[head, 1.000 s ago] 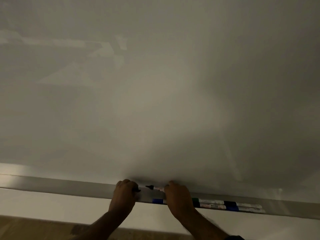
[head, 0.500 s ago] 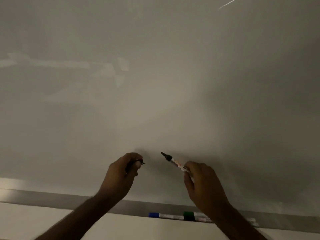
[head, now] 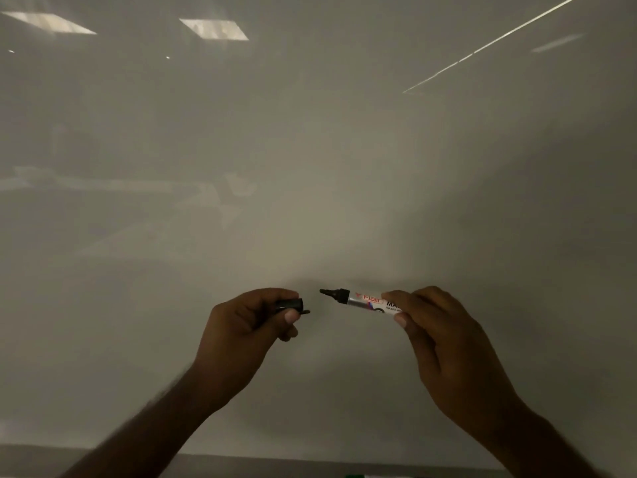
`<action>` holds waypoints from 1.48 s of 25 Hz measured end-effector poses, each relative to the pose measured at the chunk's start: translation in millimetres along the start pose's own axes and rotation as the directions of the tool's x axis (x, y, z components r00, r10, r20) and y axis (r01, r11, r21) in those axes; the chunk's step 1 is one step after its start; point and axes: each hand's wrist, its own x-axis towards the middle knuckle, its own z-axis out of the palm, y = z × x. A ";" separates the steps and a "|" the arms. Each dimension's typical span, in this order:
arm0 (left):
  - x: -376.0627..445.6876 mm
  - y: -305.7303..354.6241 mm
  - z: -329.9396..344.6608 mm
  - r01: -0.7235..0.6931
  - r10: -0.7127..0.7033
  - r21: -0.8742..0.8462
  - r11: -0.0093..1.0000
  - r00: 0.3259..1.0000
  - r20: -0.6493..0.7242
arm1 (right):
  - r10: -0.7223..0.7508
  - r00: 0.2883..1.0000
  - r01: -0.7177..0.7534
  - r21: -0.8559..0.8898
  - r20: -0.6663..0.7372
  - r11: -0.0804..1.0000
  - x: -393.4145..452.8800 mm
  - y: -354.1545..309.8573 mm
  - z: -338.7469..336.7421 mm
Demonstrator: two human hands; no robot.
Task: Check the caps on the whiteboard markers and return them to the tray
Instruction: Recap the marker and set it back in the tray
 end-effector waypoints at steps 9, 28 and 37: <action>-2.7 41.5 13.3 -0.029 0.031 -0.025 0.999 0.998 0.054 | -0.077 0.997 0.076 0.035 0.015 0.996 2.8 -6.6 -26.2; -10.9 65.7 30.8 -0.086 0.078 0.080 0.993 0.992 0.096 | -0.175 0.985 0.172 0.185 -0.003 0.967 13.2 -8.0 -41.9; -4.1 69.5 33.6 -0.112 0.101 0.101 0.989 0.989 0.103 | -0.144 0.988 0.153 0.240 -0.051 0.959 16.8 -3.8 -30.7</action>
